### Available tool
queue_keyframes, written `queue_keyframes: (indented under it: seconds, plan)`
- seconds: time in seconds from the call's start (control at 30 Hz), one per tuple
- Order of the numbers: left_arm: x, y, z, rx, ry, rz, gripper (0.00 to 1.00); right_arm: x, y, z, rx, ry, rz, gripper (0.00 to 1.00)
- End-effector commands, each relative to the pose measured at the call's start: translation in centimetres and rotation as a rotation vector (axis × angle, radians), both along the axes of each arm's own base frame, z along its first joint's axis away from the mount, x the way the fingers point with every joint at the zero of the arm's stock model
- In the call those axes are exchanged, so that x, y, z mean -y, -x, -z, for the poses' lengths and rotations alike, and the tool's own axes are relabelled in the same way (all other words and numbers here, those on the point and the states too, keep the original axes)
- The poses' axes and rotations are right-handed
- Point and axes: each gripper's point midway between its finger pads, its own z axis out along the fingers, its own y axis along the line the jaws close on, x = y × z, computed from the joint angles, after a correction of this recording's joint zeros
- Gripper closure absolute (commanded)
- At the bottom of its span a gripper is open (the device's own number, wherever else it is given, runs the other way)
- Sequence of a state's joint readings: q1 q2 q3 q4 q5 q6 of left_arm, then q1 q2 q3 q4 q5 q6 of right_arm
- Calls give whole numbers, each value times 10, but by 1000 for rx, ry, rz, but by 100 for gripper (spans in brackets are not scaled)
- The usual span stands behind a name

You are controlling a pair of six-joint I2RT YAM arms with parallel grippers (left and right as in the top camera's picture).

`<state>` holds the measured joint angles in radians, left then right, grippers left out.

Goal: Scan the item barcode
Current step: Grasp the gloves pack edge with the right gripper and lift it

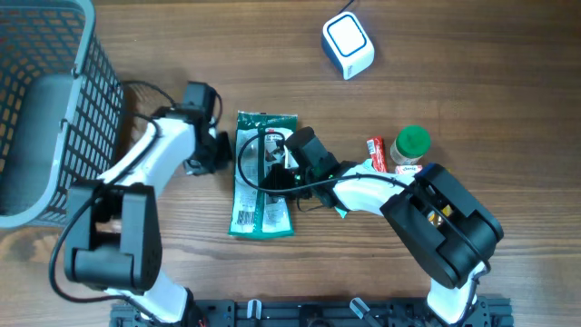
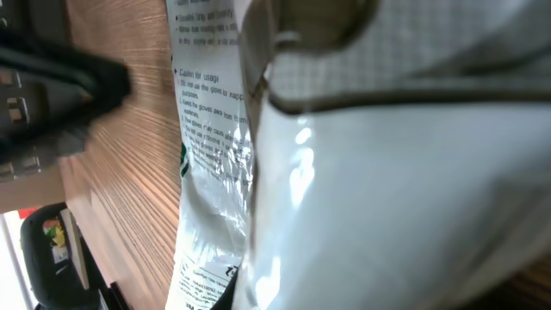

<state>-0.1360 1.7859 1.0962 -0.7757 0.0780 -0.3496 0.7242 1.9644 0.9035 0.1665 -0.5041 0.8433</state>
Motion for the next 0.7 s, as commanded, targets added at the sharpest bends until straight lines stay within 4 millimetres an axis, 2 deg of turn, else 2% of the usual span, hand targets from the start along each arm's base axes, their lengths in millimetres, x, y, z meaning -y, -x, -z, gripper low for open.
queue_keyframes:
  seconds: [0.0, 0.03, 0.07, 0.17, 0.33, 0.47, 0.57, 0.67]
  plan:
    - [-32, -23, -23, 103, -56, -74, 62, 6, 8, 17, -24, 43, -6, 96]
    - [-40, -23, -23, 100, -71, -91, 12, 6, 8, 17, -23, 43, -6, 96]
    - [-44, -21, -23, 94, -72, -101, 0, 6, 8, 17, -22, 43, -7, 96]
    - [-53, -20, -22, 86, -73, -129, 0, 5, 8, 16, -5, 42, -23, 96]
    - [-53, -20, -22, 86, -73, -129, 0, 5, 8, 16, 0, 41, -29, 96]
    - [-53, -20, -22, 86, -73, -129, 0, 4, 10, 2, 62, 32, -92, 96]
    - [-53, -20, -22, 86, -73, -129, 0, 12, 4, -26, 154, 57, -105, 96]
    - [-53, -20, -22, 86, -73, -129, 0, 24, -4, -70, 254, 67, -112, 96]
